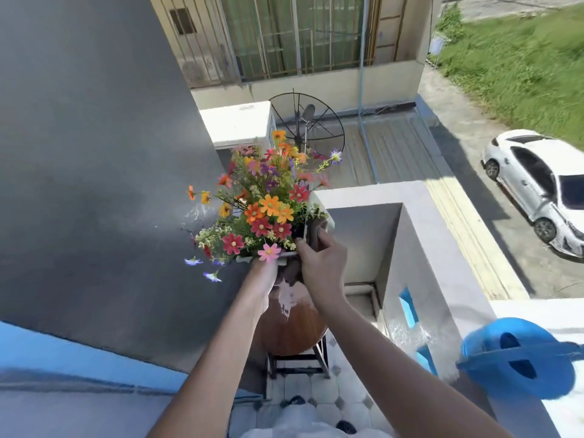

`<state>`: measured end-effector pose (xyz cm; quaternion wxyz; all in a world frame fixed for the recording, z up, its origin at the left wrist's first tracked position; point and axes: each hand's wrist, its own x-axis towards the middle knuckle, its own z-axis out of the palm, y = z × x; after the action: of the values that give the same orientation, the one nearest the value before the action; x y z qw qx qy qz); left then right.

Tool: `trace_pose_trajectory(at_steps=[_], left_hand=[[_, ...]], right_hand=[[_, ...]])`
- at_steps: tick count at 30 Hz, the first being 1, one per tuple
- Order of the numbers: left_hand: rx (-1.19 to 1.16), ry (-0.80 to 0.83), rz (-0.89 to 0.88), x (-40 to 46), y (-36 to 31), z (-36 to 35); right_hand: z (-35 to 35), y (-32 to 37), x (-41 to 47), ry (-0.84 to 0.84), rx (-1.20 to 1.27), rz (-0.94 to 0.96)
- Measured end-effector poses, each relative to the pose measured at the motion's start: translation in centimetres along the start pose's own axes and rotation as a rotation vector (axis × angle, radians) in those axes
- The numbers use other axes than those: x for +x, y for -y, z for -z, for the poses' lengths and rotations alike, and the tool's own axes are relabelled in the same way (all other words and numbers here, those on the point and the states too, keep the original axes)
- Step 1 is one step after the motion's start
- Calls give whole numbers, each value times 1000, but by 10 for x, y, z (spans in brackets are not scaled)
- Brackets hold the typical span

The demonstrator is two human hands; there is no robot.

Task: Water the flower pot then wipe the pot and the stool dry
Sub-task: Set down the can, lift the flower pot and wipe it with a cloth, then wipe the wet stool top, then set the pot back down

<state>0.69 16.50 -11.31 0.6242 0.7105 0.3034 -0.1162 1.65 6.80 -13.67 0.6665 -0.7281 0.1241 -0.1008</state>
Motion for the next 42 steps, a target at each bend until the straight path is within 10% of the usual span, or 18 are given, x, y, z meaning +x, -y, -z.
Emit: trace_pose_trajectory(at_steps=[20,32,42], left_hand=[[-247,331,-13,94,-28,68],[-250,163,-187,169,-29,52],[-256,78,-184,209,-25,44]], right_hand=[[-46,-40,58,-47,-214,63],[-89,-196,38,527,-636,-135],[-163,-288,-20,1241,-1055,156]])
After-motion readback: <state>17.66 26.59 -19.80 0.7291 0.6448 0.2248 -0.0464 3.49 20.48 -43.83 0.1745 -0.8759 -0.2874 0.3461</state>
